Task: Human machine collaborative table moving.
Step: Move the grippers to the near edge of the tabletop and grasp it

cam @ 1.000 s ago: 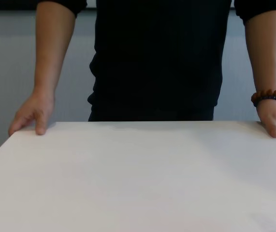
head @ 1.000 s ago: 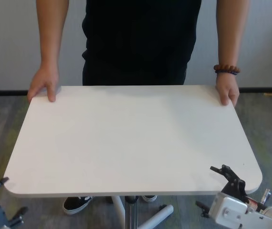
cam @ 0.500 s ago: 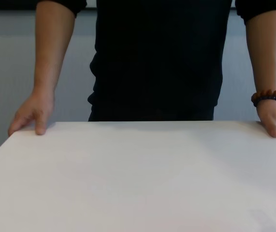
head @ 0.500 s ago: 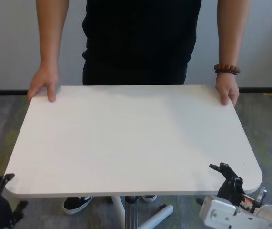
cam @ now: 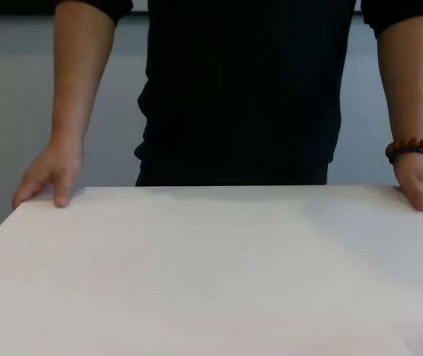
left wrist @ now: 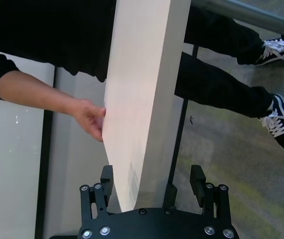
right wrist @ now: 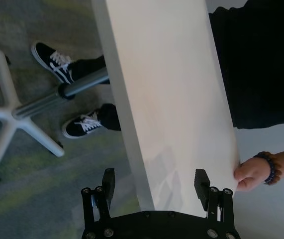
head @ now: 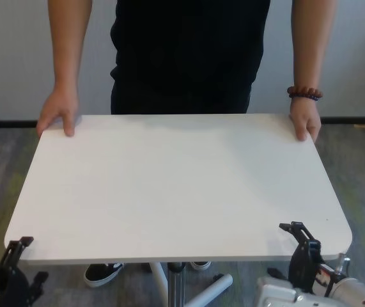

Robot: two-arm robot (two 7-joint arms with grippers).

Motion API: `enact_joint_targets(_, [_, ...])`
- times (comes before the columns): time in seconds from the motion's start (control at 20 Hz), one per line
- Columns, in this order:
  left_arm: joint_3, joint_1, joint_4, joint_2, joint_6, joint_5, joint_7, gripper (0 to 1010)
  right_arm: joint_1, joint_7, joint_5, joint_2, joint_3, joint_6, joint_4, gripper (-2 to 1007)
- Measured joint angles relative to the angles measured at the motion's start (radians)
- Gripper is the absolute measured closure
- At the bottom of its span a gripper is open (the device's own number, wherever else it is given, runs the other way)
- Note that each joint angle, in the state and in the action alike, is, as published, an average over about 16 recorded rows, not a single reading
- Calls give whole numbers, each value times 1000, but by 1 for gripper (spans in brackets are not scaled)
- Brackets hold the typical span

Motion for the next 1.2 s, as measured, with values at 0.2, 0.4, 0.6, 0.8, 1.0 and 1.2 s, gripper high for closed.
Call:
enact_joint_targets(0.2, [10, -14, 18, -30, -5, 20, 1, 10, 16, -3, -88, -16, -36, 37, 13, 5])
enact_joint_targets(0.4, [16, -27, 31, -55, -11, 31, -2, 10, 32, -10, -183, -33, -75, 77, 26, 5])
enact_joint_targets(0.6, [18, -38, 40, -76, -18, 40, -5, 10, 45, -23, -275, -51, -112, 112, 41, 5])
enact_joint_targets(0.8, [17, -43, 45, -90, -23, 50, -7, 10, 52, -39, -358, -70, -142, 146, 58, 5])
enact_joint_targets(1.0, [14, -43, 46, -100, -28, 58, -9, 10, 51, -59, -422, -90, -161, 176, 78, 5])
enact_joint_targets(1.2, [8, -39, 46, -106, -32, 64, -12, 10, 43, -77, -463, -107, -167, 197, 98, 5])
